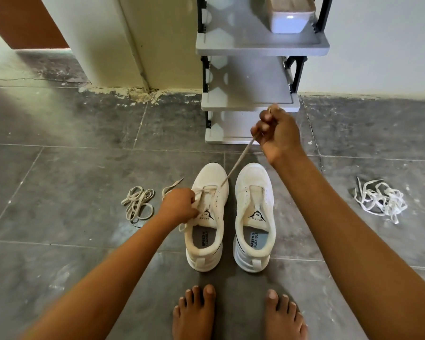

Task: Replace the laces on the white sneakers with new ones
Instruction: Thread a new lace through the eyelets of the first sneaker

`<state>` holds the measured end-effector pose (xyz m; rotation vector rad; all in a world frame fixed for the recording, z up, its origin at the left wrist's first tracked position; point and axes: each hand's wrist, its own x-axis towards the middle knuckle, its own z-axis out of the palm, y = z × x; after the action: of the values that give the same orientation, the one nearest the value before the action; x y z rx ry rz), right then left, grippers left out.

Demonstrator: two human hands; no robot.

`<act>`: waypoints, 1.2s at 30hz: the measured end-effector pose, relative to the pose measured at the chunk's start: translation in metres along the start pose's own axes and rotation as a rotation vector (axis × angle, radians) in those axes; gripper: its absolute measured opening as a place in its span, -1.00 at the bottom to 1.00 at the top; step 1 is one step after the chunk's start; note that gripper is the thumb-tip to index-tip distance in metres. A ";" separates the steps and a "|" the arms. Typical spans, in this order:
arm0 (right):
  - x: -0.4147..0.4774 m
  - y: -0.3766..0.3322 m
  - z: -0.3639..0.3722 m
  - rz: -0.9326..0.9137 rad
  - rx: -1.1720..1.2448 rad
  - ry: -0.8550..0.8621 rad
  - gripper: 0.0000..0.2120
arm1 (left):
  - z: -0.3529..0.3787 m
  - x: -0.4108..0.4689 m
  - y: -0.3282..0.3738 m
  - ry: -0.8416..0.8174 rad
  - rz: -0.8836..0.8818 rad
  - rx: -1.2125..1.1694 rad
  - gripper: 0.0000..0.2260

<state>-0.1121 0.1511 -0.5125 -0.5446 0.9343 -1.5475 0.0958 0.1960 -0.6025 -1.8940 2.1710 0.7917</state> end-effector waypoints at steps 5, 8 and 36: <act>-0.009 0.077 -0.035 0.131 -1.679 -0.338 -0.70 | -0.007 0.001 0.000 0.019 -0.002 -0.092 -0.88; -0.024 0.108 -0.051 0.080 -1.942 -0.398 -0.76 | -0.005 -0.001 0.001 0.057 0.017 -0.045 -0.86; -0.024 0.112 -0.050 -0.049 -2.027 -0.353 -0.80 | 0.001 -0.015 -0.010 -0.123 0.030 -0.223 -0.45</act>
<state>-0.0805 0.1885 -0.6275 -2.0717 1.9412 0.0529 0.1084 0.2091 -0.5990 -1.8565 2.1176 1.1678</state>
